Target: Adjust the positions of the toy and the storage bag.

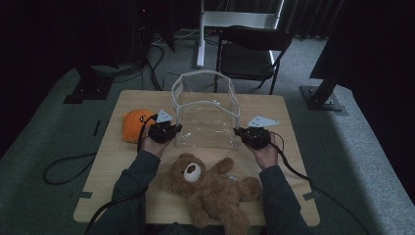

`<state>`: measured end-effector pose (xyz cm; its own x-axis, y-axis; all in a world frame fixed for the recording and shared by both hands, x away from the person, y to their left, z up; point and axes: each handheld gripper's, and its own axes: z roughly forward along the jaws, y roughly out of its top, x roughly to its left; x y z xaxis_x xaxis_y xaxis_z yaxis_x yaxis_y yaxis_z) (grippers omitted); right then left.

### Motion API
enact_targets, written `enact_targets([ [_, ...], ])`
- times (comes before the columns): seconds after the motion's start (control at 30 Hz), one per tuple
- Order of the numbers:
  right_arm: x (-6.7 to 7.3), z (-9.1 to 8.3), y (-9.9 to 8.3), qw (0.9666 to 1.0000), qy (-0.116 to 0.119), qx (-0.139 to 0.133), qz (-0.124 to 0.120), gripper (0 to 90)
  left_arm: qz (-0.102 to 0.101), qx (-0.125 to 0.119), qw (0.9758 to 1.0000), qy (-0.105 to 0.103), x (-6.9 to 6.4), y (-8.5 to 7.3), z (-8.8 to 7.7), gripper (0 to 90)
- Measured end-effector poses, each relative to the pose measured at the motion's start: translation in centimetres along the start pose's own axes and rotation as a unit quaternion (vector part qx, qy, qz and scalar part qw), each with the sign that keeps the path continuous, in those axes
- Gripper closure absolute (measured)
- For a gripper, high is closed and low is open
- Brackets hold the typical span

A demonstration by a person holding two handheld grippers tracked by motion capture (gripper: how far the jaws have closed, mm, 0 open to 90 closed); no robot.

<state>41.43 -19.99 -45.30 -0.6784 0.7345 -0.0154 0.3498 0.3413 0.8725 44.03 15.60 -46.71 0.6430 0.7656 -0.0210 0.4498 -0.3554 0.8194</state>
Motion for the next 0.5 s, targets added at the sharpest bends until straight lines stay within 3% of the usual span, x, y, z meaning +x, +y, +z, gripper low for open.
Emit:
enact_targets([
  [0.5, 1.4, -1.1, -0.6, 0.9997, 0.014, 0.001, -0.018, 83.3, -0.005, 0.001, 0.9999, -0.01, -1.0, -1.4, -2.0, 86.7],
])
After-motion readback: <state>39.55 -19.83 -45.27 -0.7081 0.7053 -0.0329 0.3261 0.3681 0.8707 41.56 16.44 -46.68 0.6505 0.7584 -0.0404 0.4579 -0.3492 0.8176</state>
